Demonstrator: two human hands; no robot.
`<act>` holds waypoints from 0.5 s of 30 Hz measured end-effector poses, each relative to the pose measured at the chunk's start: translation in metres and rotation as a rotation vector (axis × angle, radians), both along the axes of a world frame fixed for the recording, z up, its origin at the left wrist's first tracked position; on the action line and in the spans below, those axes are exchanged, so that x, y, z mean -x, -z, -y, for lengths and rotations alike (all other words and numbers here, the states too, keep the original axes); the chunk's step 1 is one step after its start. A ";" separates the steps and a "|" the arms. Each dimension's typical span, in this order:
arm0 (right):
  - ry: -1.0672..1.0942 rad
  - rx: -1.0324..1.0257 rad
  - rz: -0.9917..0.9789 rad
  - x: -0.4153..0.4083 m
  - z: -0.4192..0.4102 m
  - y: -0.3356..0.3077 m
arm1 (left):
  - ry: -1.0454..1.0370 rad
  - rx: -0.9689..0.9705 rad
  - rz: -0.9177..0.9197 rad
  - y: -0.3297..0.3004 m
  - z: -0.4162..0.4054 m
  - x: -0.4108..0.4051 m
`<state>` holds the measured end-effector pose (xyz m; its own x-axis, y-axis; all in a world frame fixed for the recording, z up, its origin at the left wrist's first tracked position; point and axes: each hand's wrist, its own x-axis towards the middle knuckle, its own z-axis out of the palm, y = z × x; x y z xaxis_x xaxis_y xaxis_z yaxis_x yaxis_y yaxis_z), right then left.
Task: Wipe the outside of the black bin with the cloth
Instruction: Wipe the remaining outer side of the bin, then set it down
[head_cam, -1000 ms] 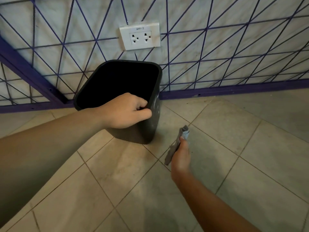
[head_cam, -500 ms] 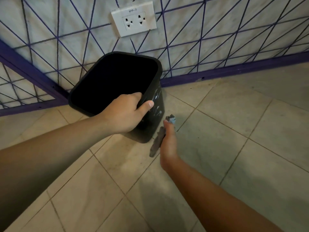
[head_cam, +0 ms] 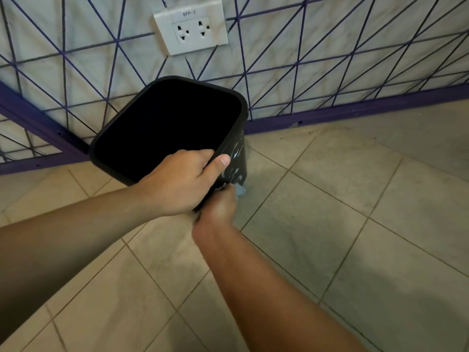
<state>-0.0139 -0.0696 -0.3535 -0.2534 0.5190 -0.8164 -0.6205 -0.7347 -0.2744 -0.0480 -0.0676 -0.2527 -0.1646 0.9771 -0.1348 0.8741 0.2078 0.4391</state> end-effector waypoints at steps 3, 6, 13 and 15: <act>-0.023 -0.076 -0.079 0.003 0.014 -0.021 | 0.009 0.012 0.051 0.003 -0.001 0.004; 0.015 -0.075 -0.038 -0.001 0.005 -0.015 | 0.008 0.020 0.052 0.004 -0.005 0.007; -0.015 -0.097 -0.008 0.003 0.015 -0.011 | -0.016 0.038 0.131 0.004 -0.008 0.009; 0.010 -0.057 0.042 -0.001 0.004 -0.003 | -0.025 0.039 0.134 0.004 -0.009 0.009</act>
<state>-0.0127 -0.0737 -0.3505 -0.2143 0.5676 -0.7949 -0.6150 -0.7107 -0.3417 -0.0568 -0.0586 -0.2571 -0.1669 0.9665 -0.1951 0.8027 0.2481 0.5424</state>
